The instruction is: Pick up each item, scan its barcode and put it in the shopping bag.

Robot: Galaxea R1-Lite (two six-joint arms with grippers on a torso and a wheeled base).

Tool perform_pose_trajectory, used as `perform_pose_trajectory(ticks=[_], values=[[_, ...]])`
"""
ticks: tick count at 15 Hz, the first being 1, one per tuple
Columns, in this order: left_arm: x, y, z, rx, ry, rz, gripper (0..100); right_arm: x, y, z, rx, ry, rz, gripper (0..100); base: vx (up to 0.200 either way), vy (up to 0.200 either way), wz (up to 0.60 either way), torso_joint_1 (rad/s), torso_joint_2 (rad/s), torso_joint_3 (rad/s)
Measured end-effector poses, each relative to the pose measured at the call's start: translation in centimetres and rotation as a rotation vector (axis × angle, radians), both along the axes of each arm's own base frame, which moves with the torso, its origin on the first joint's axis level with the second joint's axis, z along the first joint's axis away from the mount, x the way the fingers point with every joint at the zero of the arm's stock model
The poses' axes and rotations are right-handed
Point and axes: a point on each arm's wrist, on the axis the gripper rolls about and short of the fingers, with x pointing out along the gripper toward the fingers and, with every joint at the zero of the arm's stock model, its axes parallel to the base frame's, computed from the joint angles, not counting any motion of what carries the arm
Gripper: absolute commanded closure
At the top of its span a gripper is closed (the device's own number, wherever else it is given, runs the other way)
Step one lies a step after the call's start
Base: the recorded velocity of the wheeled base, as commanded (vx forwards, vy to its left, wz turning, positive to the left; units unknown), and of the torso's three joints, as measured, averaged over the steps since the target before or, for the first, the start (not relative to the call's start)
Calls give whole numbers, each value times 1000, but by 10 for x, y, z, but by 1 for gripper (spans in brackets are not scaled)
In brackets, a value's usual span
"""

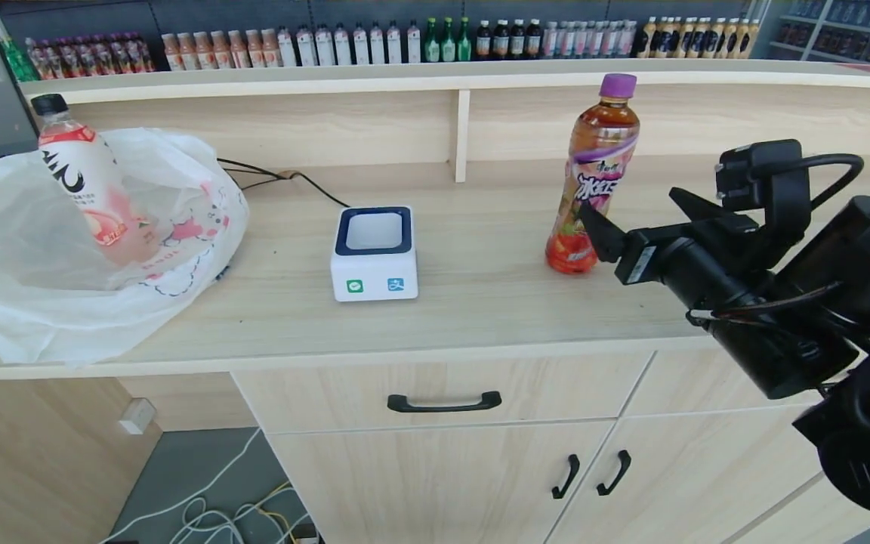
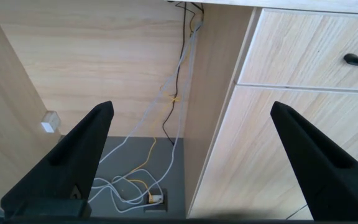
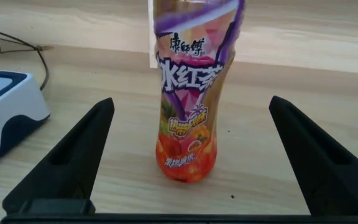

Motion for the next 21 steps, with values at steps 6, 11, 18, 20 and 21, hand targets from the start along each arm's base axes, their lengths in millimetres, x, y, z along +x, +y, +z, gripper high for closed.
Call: perform_pose_trajectory(ticks=[6,11,18,20,21], values=[[0,0,0,0,0,0,0,16,9,19,-10,43,9,0,0,0,0,0,0,0],[0,0,0,0,0,0,0,28,17,18,23,46,20,0,0,0,0,0,0,0],[0,0,0,0,0,0,0,53,24,7,19,61,-2,0,0,0,0,0,0,0],[0,0,0,0,0,0,0,61,22,7,23,55,-12,0,0,0,0,0,0,0],[0,0,0,0,0,0,0,64,21,6,24,54,-17,0,0,0,0,0,0,0]])
